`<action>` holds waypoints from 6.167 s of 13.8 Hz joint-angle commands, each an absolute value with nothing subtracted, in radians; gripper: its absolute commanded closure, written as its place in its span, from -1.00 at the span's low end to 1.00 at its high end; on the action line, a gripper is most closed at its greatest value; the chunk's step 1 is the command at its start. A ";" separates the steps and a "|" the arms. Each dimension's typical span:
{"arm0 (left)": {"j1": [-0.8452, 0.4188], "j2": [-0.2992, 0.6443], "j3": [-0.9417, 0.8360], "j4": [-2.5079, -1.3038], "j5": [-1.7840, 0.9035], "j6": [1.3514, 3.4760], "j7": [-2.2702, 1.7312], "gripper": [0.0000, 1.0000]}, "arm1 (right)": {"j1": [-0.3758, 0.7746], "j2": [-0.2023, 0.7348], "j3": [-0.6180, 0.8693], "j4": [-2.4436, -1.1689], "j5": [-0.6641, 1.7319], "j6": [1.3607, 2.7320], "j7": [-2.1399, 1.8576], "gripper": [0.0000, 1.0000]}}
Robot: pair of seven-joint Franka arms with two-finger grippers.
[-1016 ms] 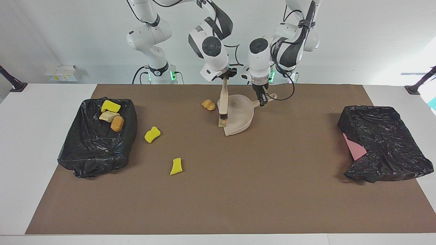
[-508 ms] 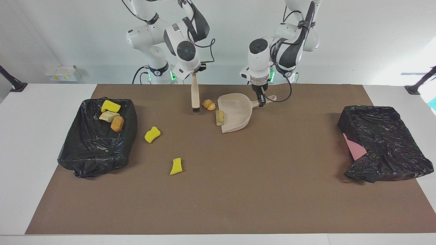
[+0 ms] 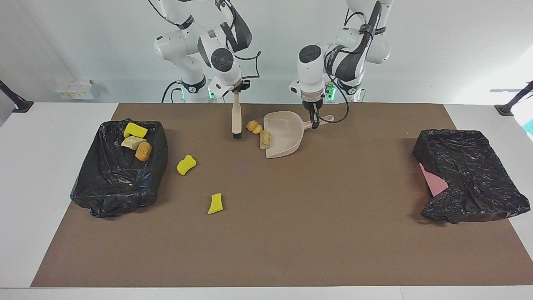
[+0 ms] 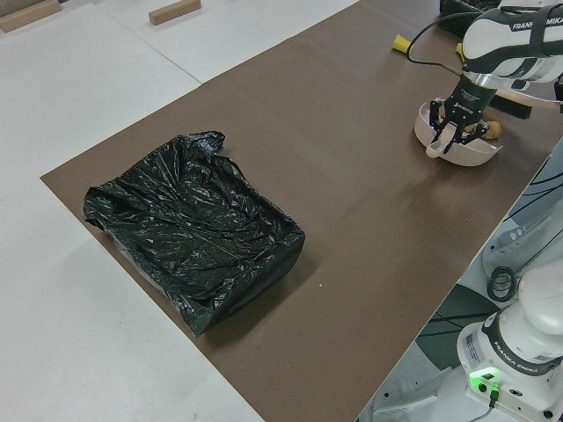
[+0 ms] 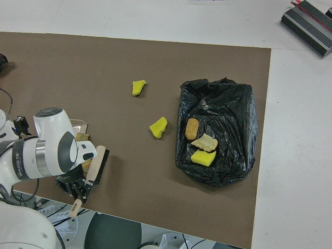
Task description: Sweep and dump trash in bin
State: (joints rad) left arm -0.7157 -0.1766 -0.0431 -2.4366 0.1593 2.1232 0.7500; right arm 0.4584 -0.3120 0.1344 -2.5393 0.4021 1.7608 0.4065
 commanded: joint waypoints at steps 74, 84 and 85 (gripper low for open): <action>-0.698 0.009 -0.032 -2.212 0.100 2.085 0.382 1.00 | 0.146 0.453 0.137 -1.649 -0.123 1.709 0.124 1.00; -0.719 0.038 -0.035 -2.183 0.075 2.095 0.360 1.00 | 0.351 0.292 0.143 -1.903 0.101 1.620 0.129 1.00; -0.719 0.041 -0.035 -2.183 0.074 2.095 0.360 1.00 | 0.383 0.281 0.143 -1.905 0.107 1.596 0.133 1.00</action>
State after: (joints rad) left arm -0.7025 0.0303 -0.0468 -2.2031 0.0874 2.1019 0.3717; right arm 0.3315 0.3536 0.1403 -1.8102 0.0747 1.6043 0.1264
